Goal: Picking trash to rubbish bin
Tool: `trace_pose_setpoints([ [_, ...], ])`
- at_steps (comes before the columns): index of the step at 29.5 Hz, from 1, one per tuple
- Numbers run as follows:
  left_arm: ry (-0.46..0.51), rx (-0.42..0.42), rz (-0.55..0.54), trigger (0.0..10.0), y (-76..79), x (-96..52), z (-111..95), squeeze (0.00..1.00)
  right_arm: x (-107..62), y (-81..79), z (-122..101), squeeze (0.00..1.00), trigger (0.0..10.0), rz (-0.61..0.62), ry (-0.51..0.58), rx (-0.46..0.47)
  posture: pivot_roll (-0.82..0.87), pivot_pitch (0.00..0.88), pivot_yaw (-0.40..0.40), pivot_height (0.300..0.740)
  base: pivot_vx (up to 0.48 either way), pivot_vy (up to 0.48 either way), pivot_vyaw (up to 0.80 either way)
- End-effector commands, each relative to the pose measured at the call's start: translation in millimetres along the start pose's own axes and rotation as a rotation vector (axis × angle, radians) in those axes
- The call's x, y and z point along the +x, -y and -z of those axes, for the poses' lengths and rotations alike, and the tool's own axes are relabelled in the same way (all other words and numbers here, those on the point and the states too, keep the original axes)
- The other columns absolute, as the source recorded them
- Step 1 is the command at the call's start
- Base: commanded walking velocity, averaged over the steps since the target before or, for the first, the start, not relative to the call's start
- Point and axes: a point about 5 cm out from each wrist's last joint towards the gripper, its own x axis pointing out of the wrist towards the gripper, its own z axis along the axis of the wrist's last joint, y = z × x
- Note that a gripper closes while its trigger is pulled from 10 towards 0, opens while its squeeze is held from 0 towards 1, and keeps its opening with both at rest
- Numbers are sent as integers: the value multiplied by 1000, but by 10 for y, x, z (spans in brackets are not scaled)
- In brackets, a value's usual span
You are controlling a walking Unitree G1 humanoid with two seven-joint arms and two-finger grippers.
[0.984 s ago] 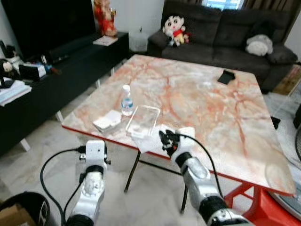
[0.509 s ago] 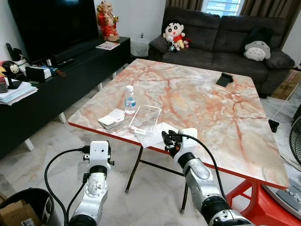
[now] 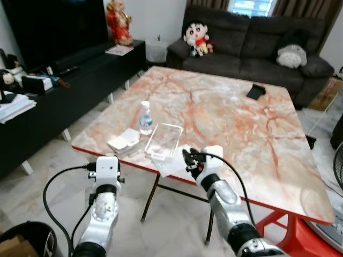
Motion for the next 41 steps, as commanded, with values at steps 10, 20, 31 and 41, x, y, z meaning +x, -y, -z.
trace_pose_setpoints([
  [10,16,34,7,10000,-21,16,-31,0,38,-53,-52,0,10000,-11,23,7,-13,5,-68,740,342,0,0],
  [20,45,22,17,10000,-13,-3,-62,0,37,-60,-42,0,10000,-17,18,10,-11,9,-69,740,288,0,0],
  [31,52,27,33,10000,16,-4,-76,0,19,-60,17,1000,10000,-44,-28,1,-12,11,-70,740,0,0,0],
  [41,49,27,31,10000,8,-1,-77,0,20,-73,28,1000,10000,-60,-40,3,-11,9,-71,740,0,0,0],
])
